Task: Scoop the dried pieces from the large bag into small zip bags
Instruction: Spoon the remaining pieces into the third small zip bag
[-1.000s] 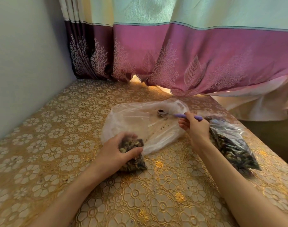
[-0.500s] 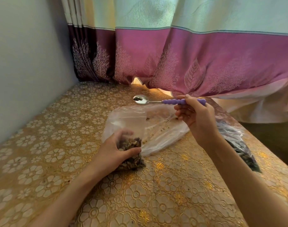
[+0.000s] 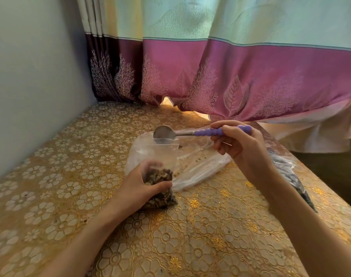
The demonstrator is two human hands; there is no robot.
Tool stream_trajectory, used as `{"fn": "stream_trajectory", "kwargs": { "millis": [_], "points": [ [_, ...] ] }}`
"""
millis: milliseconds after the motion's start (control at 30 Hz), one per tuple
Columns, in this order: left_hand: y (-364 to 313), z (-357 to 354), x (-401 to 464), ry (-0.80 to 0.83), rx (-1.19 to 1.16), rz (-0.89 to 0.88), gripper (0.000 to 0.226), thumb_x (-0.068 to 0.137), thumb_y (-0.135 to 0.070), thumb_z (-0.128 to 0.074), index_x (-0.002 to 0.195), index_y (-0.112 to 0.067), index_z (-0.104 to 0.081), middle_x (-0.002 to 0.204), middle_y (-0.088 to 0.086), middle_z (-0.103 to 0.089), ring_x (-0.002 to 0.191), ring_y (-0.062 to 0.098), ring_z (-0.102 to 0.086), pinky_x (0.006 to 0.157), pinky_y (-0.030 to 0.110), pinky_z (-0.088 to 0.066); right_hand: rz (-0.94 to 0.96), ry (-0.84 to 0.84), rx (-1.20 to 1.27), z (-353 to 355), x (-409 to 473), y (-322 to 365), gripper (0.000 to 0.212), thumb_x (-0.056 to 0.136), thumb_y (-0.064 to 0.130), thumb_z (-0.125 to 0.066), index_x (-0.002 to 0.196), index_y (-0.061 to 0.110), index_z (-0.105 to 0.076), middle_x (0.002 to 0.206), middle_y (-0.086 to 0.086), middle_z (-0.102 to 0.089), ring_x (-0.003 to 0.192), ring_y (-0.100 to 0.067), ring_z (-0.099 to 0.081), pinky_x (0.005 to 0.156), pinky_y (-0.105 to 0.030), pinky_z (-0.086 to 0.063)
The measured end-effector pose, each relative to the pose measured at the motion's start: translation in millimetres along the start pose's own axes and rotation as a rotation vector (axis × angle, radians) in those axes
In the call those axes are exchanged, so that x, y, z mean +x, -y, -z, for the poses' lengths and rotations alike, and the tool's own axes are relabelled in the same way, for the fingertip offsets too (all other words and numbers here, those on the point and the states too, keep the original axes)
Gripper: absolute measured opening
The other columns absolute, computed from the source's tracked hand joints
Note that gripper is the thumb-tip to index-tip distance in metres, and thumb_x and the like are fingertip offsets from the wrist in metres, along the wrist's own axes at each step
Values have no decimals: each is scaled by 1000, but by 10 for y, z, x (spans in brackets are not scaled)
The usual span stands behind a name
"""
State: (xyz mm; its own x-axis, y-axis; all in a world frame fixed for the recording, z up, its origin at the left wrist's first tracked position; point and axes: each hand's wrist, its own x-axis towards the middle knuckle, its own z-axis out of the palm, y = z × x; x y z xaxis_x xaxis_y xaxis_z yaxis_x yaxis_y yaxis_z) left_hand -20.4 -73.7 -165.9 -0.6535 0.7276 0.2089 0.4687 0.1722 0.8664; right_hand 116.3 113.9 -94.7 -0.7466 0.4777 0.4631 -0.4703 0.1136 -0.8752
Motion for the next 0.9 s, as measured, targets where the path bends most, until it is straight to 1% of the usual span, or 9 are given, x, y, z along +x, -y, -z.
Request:
{"fn": "stream_trajectory", "kwargs": {
  "millis": [133,300,400,533,600,667,767,833,900],
  "points": [
    [-75,25,-19,-17,-100,-3,47,60,-44,-70,104,-35,-57,95,-15,-61,80,-2,-61,61,14,-51,-9,-202,5,63,66,-91,23,96,10,-46,84,4,-65,79,-12,-73,55,-13,-56,48,-19,-45],
    [-180,150,-22,-152,-390,-26,40,55,-33,-72,94,-30,-63,90,-6,-66,72,10,-69,52,21,-54,-111,-463,-177,174,161,-424,30,96,18,-51,73,6,-67,73,-10,-73,53,-12,-61,48,-16,-49],
    [-166,165,-21,-222,-208,-121,34,60,-32,-69,93,-36,-59,88,-10,-62,72,3,-63,51,18,-54,-169,-537,-249,222,199,-624,34,95,25,-53,72,7,-70,79,-16,-73,57,-16,-64,55,-20,-54],
    [20,168,47,-174,175,-124,36,75,-34,-68,108,-29,-54,103,7,-61,94,19,-59,71,37,-58,-153,-654,-348,269,182,-775,39,96,29,-52,67,11,-70,72,-13,-72,57,-23,-65,68,-39,-56],
    [86,153,77,-100,227,-142,35,80,-33,-64,111,-23,-54,99,5,-64,81,8,-59,59,23,-56,-113,-690,-419,292,164,-805,39,97,29,-50,72,7,-71,70,-11,-72,51,-17,-65,64,-35,-56],
    [116,142,93,-88,237,-159,40,81,-36,-62,116,-18,-54,88,-9,-60,70,-4,-54,48,10,-48,-72,-710,-496,312,156,-813,39,96,31,-51,78,3,-72,67,-7,-71,48,-11,-64,58,-29,-56],
    [150,157,107,-132,307,-177,45,81,-43,-60,118,-18,-55,84,-16,-55,69,-2,-53,47,8,-44,-16,-721,-569,339,155,-810,39,95,32,-52,77,4,-72,62,-1,-68,45,-6,-62,52,-20,-53],
    [167,164,112,-148,340,-171,42,81,-45,-58,113,-17,-57,83,-9,-61,68,7,-58,49,17,-48,26,-720,-622,361,151,-799,37,96,32,-51,74,8,-70,60,2,-66,44,-3,-61,46,-13,-49],
    [173,155,114,-154,357,-160,42,81,-47,-56,101,-10,-59,78,8,-67,66,22,-63,52,40,-53,59,-712,-663,384,137,-781,36,96,33,-49,71,15,-67,61,4,-66,45,-2,-61,45,-12,-48]
  ]
}}
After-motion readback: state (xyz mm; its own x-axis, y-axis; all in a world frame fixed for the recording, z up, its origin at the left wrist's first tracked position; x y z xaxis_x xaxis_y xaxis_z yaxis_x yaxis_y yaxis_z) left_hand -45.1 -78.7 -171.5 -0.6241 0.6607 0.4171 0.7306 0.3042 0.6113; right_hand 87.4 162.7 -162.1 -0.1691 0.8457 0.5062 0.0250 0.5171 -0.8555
